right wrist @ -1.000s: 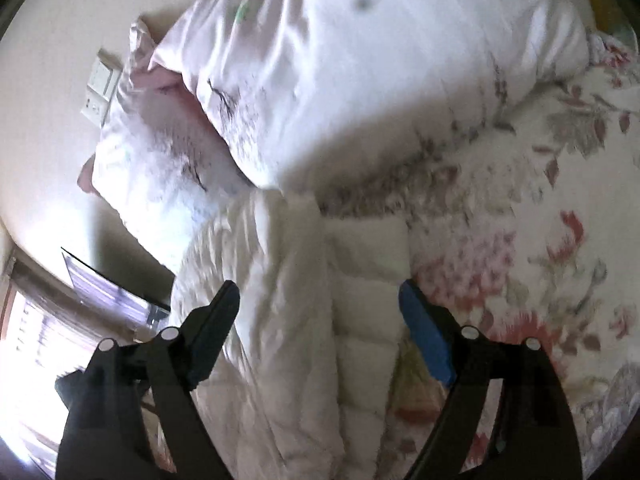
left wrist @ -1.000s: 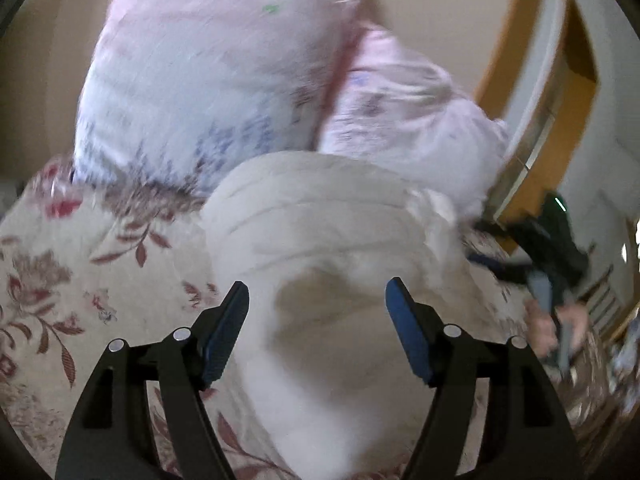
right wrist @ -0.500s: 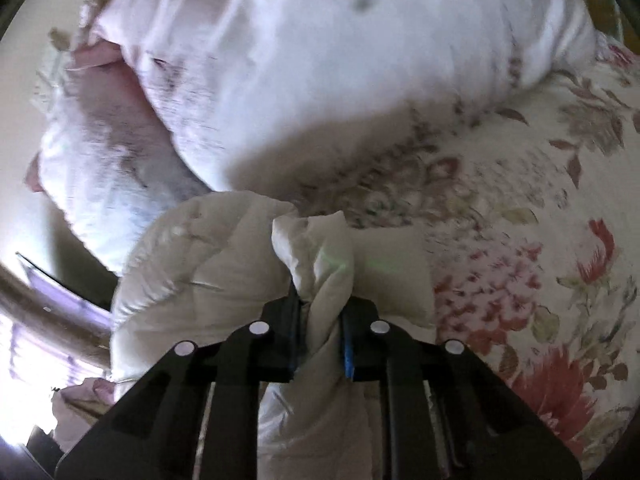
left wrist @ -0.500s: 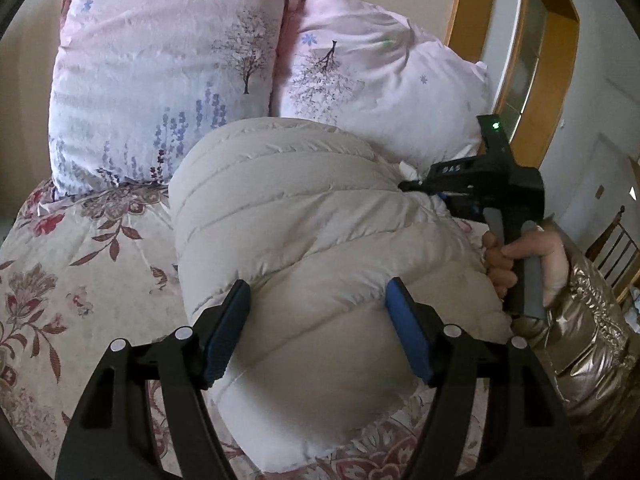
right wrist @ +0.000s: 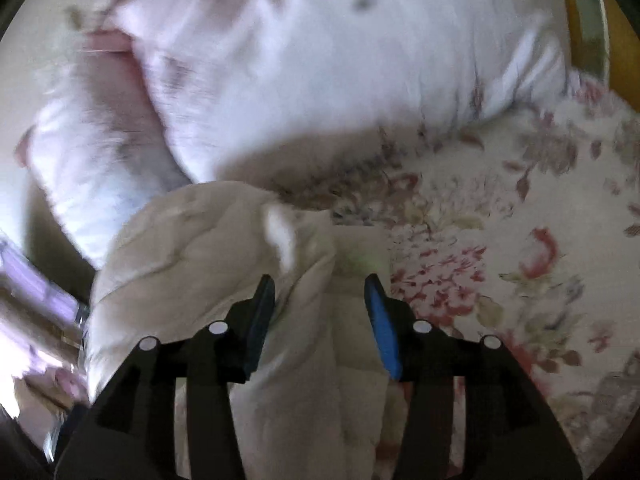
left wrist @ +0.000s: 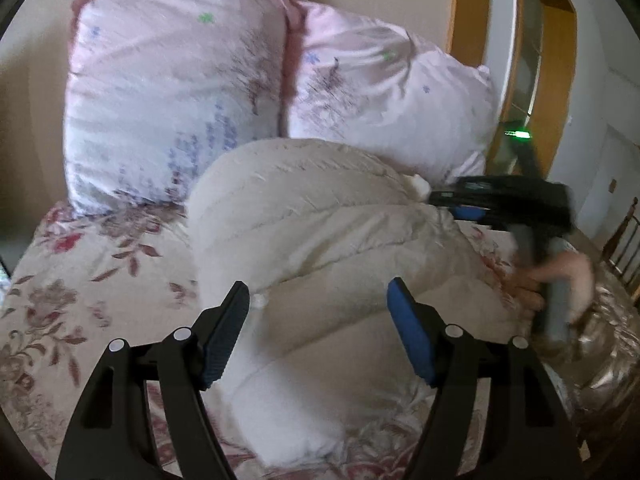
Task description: Fold large clothes
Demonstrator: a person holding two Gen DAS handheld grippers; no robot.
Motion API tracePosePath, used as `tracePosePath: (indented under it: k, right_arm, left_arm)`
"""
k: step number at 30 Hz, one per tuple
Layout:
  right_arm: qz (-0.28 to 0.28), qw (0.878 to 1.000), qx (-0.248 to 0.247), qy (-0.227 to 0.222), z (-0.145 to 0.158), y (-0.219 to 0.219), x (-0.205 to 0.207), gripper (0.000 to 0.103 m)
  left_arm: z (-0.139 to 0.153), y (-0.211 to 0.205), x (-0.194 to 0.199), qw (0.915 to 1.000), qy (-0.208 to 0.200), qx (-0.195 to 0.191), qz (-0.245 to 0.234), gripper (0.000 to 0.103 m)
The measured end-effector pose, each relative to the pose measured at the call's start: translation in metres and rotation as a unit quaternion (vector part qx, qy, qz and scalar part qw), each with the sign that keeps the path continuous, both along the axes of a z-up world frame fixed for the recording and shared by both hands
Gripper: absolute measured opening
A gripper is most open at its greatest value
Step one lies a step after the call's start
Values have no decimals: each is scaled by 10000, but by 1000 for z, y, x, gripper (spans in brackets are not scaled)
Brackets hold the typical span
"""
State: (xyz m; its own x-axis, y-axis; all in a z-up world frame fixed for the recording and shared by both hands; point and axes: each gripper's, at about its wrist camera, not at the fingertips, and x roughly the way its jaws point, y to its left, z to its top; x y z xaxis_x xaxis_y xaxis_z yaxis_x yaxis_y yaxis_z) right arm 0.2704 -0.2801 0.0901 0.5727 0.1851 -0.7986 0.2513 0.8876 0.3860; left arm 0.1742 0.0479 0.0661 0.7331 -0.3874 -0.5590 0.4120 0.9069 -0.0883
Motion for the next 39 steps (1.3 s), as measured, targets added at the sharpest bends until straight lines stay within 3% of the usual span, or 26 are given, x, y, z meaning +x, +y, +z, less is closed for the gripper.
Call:
tracePosePath:
  k: [6, 11, 17, 21, 26, 29, 33, 37, 39]
  right_arm:
    - [828, 9956, -260, -359, 23, 34, -38, 48]
    - [940, 9948, -188, 348, -19, 42, -28, 46]
    - [908, 9931, -633, 394, -33, 50, -28, 55]
    - [865, 9938, -678, 192, -17, 46, -41, 51]
    - [1305, 9885, -715, -274, 16, 61, -88, 51]
    - [1474, 9856, -773, -305, 26, 70, -109, 50]
    - [1585, 9824, -982, -57, 18, 79, -118, 48]
    - [1551, 9829, -964, 218, -5, 80, -112, 47]
    - [1538, 9831, -960, 237, -7, 80, -111, 48]
  left_arm:
    - [-1, 12, -5, 9997, 47, 113, 221, 73]
    - [-15, 6, -1, 9991, 216, 275, 256, 73]
    - [-35, -1, 11, 9972, 340, 548, 378, 80]
    - [-32, 5, 5, 9979, 371, 388, 374, 79]
    - [-16, 17, -13, 9989, 161, 240, 374, 80]
    - [-14, 20, -17, 9989, 146, 236, 389, 82]
    - [-22, 20, -11, 9985, 276, 250, 398, 85]
    - [-25, 19, -10, 9987, 423, -12, 297, 85]
    - [-22, 18, -15, 9989, 367, -56, 278, 93]
